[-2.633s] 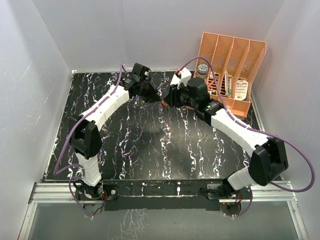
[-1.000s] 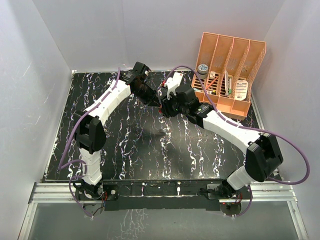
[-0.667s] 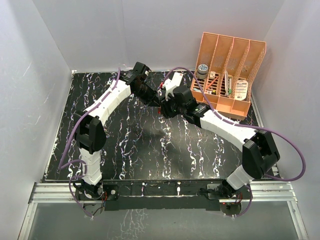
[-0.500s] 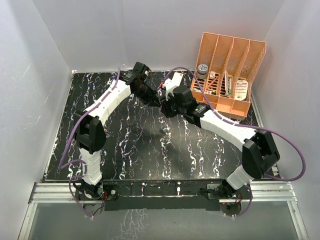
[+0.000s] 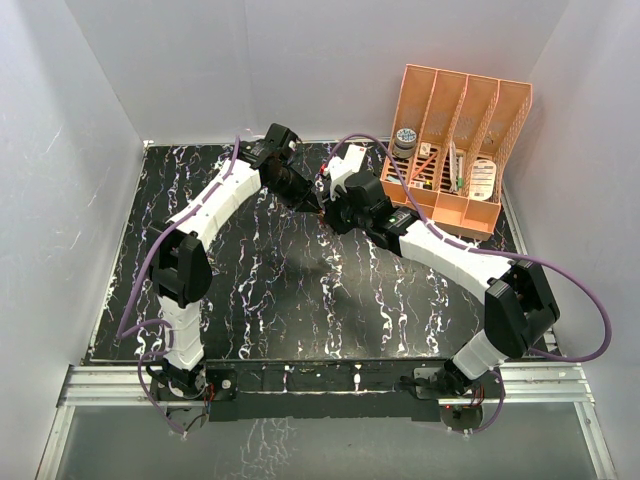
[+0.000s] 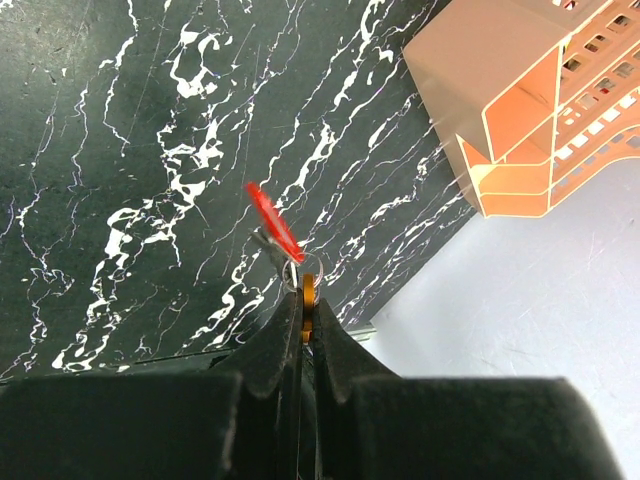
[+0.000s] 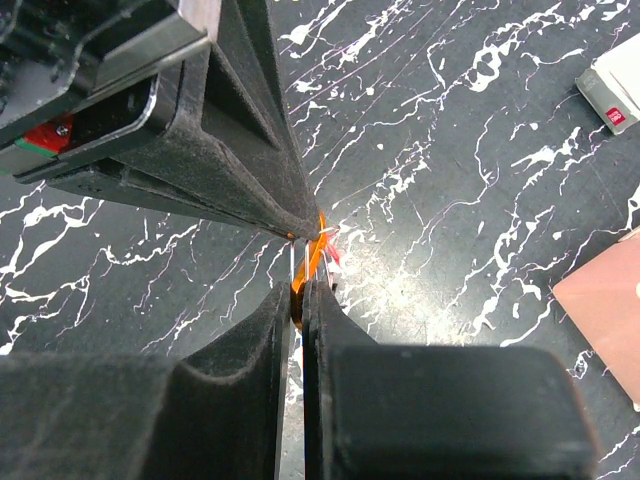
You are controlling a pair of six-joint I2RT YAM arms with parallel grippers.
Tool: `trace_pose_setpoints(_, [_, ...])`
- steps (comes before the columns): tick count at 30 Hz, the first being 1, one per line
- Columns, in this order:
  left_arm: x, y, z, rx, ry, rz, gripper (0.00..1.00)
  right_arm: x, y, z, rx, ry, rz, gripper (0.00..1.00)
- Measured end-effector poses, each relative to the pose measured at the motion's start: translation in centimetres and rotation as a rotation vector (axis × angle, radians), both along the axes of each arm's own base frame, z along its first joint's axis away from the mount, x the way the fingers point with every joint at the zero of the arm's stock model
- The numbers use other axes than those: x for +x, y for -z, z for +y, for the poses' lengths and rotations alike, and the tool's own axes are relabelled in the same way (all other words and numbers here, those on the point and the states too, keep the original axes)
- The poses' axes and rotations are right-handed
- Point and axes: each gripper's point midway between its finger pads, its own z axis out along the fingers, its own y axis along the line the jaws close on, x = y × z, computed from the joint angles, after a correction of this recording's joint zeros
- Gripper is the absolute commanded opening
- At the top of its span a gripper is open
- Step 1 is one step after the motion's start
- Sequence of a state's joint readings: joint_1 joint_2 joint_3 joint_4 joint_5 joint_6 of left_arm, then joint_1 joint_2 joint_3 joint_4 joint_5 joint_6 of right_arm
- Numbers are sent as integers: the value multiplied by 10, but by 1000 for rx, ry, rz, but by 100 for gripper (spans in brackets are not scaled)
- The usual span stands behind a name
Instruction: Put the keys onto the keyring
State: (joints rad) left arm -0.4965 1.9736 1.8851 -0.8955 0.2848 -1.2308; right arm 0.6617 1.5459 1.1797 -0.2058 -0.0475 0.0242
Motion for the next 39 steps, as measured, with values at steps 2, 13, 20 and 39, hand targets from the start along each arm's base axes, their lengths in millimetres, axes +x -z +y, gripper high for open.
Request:
trace_pose_setpoints(2, [1, -1, 0, -5, 0, 1, 0, 0, 0, 0, -2, 3, -2, 0])
trace_pose_setpoints(13, [5, 1, -1, -39, 5, -4, 9, 3, 0, -2, 1, 16, -18, 0])
trace_pose_setpoints(20, [8, 13, 4, -58, -1, 12, 25, 2, 4, -4, -11, 24, -4, 0])
trace_pose_setpoints(39, [15, -11, 88, 21, -157, -117, 23, 18, -53, 5, 112, 44, 30, 0])
